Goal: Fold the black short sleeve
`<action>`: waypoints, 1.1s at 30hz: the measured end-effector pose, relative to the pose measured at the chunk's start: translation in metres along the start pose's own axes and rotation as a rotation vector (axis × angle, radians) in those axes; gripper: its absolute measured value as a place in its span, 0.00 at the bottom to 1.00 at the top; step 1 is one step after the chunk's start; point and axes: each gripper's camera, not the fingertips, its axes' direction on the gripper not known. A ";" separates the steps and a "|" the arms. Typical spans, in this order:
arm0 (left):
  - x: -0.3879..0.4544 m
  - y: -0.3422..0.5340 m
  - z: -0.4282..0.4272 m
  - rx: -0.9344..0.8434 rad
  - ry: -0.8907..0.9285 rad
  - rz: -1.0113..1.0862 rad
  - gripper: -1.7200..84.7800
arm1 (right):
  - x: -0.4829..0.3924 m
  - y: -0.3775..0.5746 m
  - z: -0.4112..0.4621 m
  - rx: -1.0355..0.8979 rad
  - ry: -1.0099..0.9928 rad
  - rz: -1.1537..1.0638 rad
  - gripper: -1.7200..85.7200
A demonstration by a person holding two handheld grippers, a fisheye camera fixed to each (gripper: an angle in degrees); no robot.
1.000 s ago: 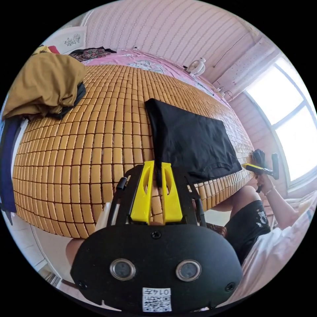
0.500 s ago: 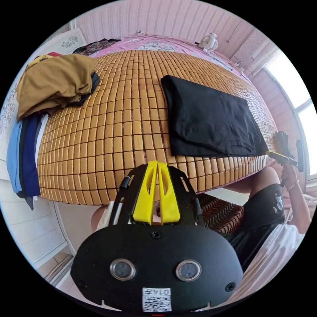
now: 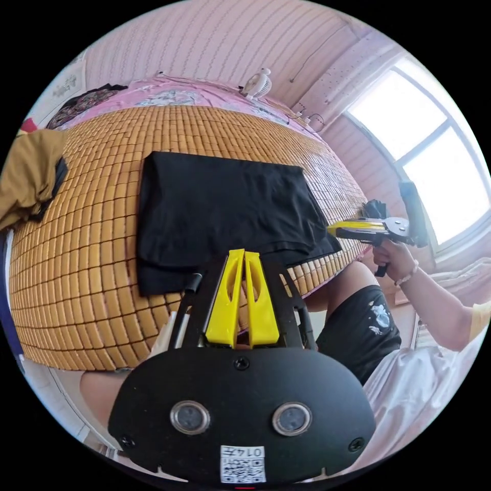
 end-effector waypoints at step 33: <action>0.030 0.089 0.154 -0.003 -0.214 0.262 0.01 | -0.159 -0.085 0.127 -0.136 0.083 -0.339 0.02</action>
